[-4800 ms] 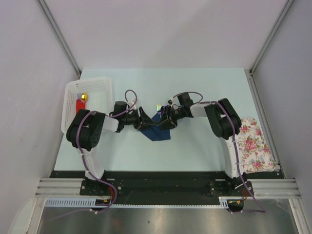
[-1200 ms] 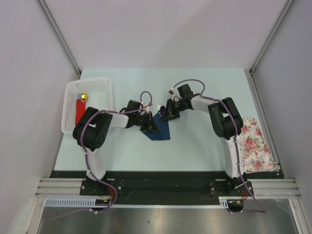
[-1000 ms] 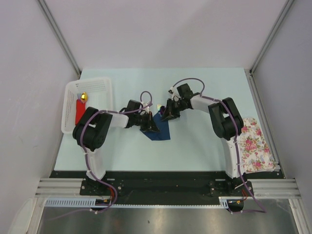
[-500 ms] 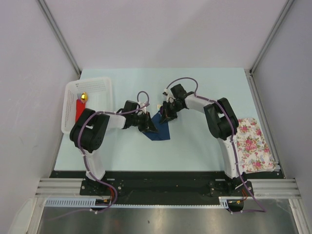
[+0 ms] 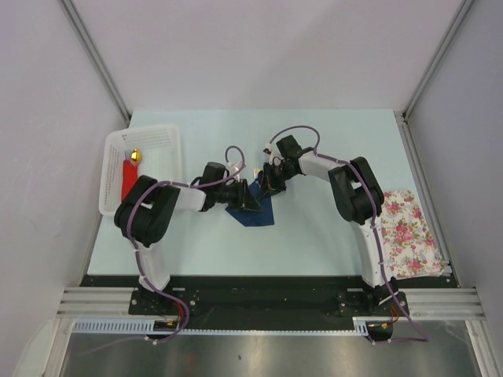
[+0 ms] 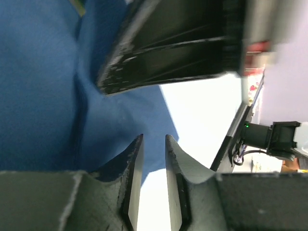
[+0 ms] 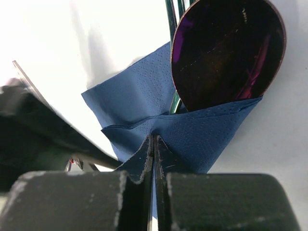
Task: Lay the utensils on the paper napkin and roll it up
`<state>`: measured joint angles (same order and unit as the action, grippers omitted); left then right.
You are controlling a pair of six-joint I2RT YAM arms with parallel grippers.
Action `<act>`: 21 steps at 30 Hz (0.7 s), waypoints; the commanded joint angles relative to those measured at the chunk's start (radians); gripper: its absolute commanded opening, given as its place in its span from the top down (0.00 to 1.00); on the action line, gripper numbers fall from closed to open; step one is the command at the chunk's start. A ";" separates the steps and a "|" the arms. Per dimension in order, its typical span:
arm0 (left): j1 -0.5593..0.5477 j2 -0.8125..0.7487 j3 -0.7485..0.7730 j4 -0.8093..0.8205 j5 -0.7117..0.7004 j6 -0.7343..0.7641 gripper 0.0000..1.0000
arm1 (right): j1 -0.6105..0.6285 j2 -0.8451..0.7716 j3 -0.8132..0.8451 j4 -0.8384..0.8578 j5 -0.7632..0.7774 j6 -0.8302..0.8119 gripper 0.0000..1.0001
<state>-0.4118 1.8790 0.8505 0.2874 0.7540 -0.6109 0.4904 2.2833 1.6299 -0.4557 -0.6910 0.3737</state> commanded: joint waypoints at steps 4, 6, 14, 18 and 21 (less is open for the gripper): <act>-0.002 0.098 0.090 -0.157 -0.070 0.065 0.82 | -0.001 0.065 -0.002 -0.011 0.116 -0.002 1.00; 0.004 0.106 0.104 -0.221 -0.090 0.103 0.89 | -0.003 0.062 -0.004 -0.009 0.119 0.004 1.00; 0.064 0.065 0.104 -0.378 -0.128 0.246 0.98 | 0.007 0.030 -0.019 0.012 0.108 0.045 1.00; 0.076 0.055 0.108 -0.389 -0.090 0.274 0.94 | 0.010 0.038 -0.015 0.015 0.120 0.041 1.00; 0.108 -0.020 0.024 -0.216 0.016 0.180 0.74 | 0.004 0.053 -0.018 0.006 0.139 0.033 1.00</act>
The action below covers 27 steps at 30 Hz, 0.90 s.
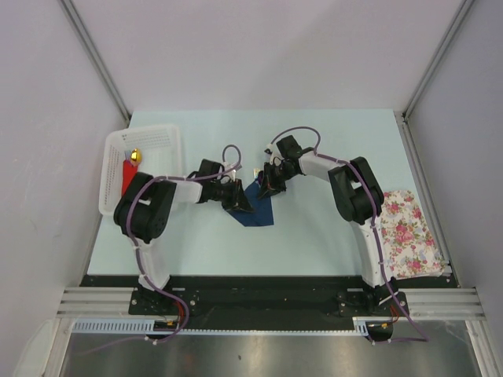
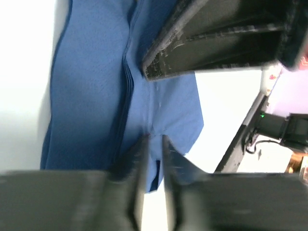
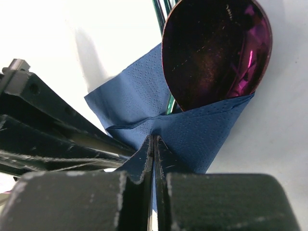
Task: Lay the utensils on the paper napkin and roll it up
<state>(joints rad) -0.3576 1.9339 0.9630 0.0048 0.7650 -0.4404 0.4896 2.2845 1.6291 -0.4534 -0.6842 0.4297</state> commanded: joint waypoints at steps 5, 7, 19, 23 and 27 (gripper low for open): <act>0.129 -0.245 -0.176 0.109 0.016 -0.074 0.42 | 0.004 0.058 -0.015 -0.010 0.150 -0.046 1.00; 0.167 -0.269 -0.179 0.061 -0.030 -0.043 0.38 | 0.004 0.062 -0.012 -0.008 0.149 -0.048 1.00; 0.160 -0.132 -0.078 -0.164 -0.126 0.147 0.34 | 0.010 0.082 -0.014 0.001 0.160 -0.046 1.00; 0.123 -0.061 -0.047 -0.114 -0.046 0.097 0.40 | 0.009 0.092 -0.008 0.009 0.163 -0.046 1.00; 0.111 -0.033 -0.043 0.035 0.054 0.014 0.39 | 0.009 0.104 0.003 0.009 0.166 -0.048 1.00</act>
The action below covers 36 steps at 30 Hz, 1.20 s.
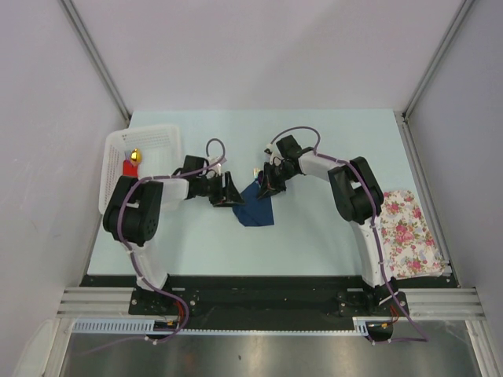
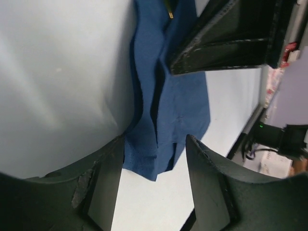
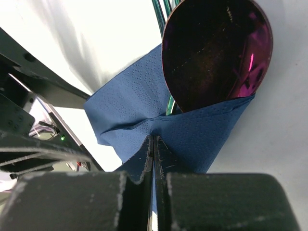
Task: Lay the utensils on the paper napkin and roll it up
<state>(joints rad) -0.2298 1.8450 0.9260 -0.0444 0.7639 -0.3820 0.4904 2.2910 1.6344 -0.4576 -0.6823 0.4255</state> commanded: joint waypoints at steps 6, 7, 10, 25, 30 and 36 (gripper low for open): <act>-0.022 0.082 0.043 0.193 0.058 -0.026 0.31 | 0.011 0.104 -0.001 0.014 0.162 -0.039 1.00; -0.023 0.109 0.072 0.195 0.058 -0.020 0.30 | 0.013 0.105 -0.002 0.017 0.162 -0.039 1.00; -0.026 0.166 0.140 0.169 0.092 0.014 0.29 | 0.014 0.110 0.004 0.017 0.161 -0.039 1.00; 0.049 0.082 0.019 -0.005 0.223 0.046 0.39 | 0.005 0.116 0.018 0.010 0.168 -0.022 1.00; 0.076 -0.016 -0.081 0.040 0.160 -0.009 0.48 | 0.007 0.113 0.009 0.014 0.171 -0.021 1.00; 0.029 -0.084 -0.095 0.161 0.097 -0.110 0.73 | 0.010 0.107 -0.004 0.020 0.171 -0.021 1.00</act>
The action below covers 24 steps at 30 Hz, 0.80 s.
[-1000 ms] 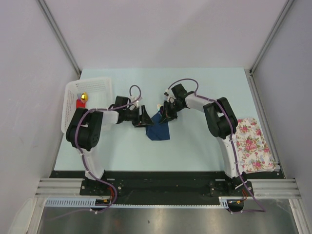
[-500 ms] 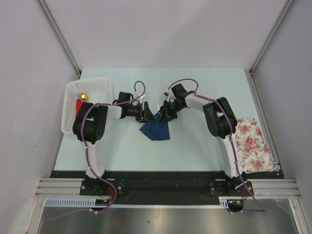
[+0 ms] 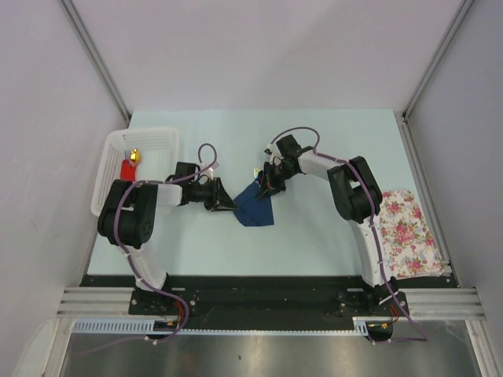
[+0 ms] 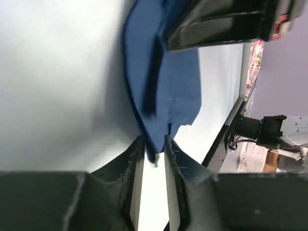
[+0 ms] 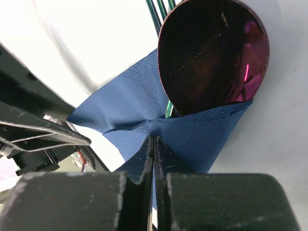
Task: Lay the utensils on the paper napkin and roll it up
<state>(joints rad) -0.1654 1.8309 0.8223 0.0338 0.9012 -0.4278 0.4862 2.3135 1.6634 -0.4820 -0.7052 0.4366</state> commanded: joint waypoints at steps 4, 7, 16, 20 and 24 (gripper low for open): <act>-0.075 -0.082 0.018 0.124 -0.042 -0.109 0.84 | 0.014 0.084 -0.033 0.049 0.194 -0.029 1.00; -0.106 -0.070 0.024 0.172 -0.028 -0.152 0.94 | 0.015 0.084 -0.031 0.054 0.193 -0.026 1.00; -0.241 0.014 0.066 0.302 -0.014 -0.246 0.98 | 0.012 0.084 -0.037 0.063 0.196 -0.022 1.00; -0.258 0.085 0.075 0.313 -0.050 -0.279 0.99 | 0.011 0.080 -0.044 0.072 0.194 -0.015 1.00; -0.263 0.128 0.077 0.308 -0.070 -0.266 1.00 | 0.008 0.073 -0.053 0.080 0.196 -0.012 1.00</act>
<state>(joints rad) -0.4198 1.9255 0.8783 0.3210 0.8490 -0.6815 0.4843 2.3135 1.6558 -0.4709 -0.7082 0.4538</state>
